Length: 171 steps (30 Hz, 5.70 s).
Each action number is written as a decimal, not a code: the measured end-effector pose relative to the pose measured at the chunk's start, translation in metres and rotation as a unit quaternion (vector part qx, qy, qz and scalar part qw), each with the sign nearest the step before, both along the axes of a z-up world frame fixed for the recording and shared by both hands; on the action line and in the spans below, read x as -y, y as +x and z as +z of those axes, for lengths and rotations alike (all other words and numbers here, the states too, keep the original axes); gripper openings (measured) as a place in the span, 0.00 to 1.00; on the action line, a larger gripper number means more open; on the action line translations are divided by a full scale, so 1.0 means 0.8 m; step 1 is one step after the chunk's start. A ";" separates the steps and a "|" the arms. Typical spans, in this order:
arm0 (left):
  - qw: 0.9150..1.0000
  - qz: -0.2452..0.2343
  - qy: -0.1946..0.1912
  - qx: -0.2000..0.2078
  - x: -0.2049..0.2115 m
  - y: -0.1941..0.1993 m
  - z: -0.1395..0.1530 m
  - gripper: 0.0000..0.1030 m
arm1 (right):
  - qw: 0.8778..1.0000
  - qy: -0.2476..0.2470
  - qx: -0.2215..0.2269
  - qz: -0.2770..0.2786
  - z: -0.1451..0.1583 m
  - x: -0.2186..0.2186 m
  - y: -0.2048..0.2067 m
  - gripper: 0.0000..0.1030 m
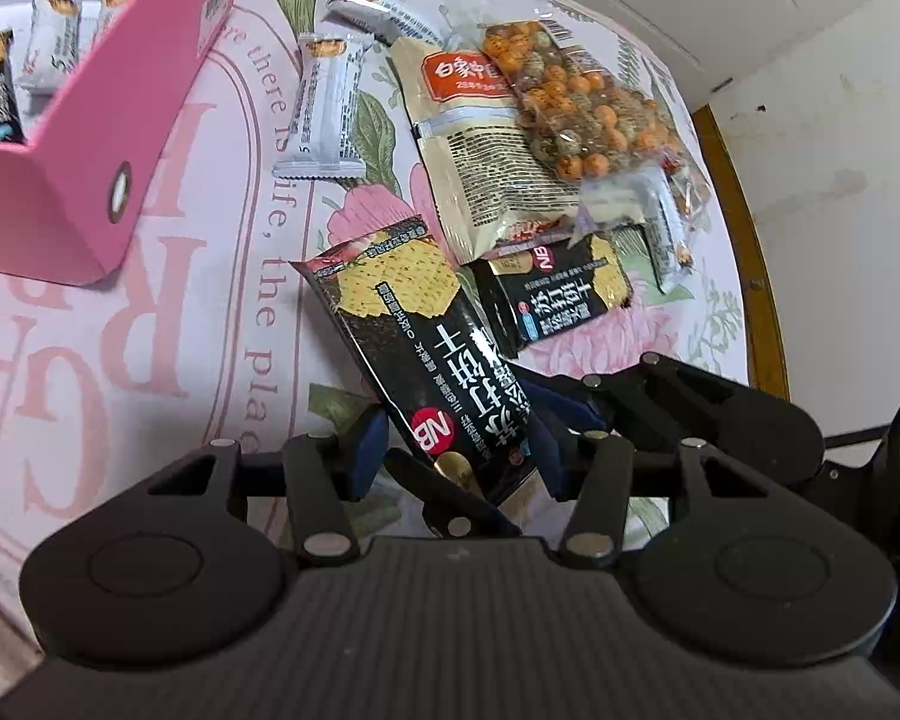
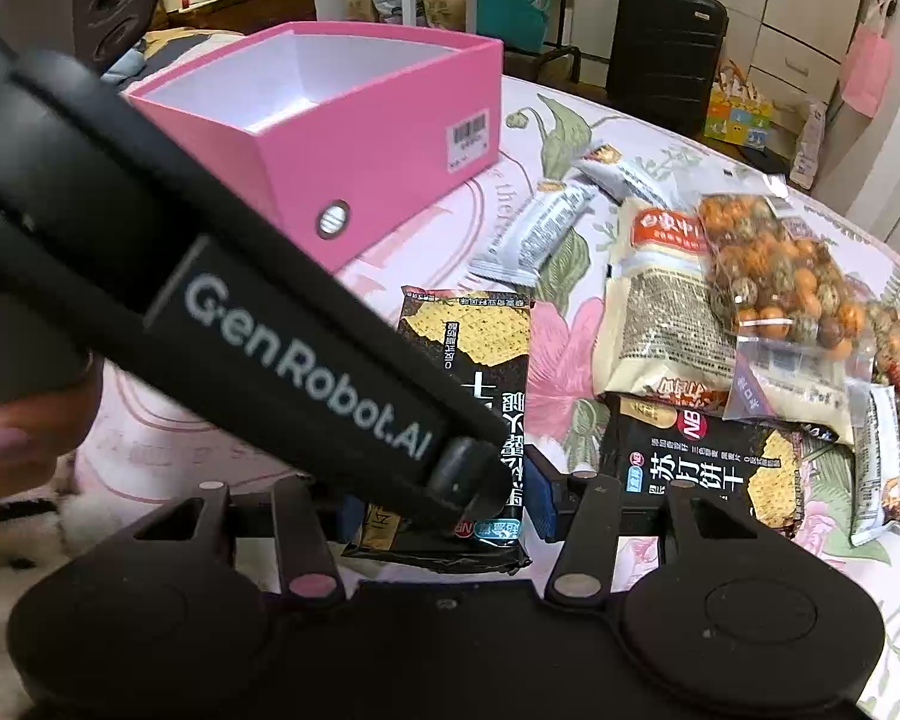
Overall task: Organize snacks
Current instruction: 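Grasp another black cracker pack with the left gripper while the right gripper grasps one, then carry the black cracker packs in both grippers down into the pink box, then open both grippers and lift them out of the pink box, then grasp a black NB cracker pack with the left gripper while the right gripper grasps another, then carry the black cracker packs in both grippers over and into the pink box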
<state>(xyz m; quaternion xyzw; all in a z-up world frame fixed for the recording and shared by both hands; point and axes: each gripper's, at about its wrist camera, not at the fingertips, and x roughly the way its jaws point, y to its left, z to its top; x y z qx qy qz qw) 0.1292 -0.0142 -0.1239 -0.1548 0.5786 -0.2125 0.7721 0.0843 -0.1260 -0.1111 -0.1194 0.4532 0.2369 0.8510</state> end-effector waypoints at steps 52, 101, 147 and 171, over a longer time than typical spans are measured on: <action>0.978 0.166 0.102 -0.073 -0.353 0.194 0.021 0.51 | 0.977 0.075 -0.117 0.163 0.008 -0.323 0.236 0.60; 0.990 -0.091 0.099 0.038 -0.063 0.080 0.118 0.62 | 0.996 0.059 0.017 -0.061 0.092 0.085 0.078 0.75; 0.999 -0.015 -0.048 -0.002 0.077 0.043 -0.049 0.50 | 0.969 0.131 -0.072 -0.198 -0.060 0.208 0.047 0.56; 0.999 -0.024 -0.034 0.013 0.064 0.011 0.000 0.52 | 0.961 0.173 -0.094 -0.196 -0.033 0.192 0.022 0.68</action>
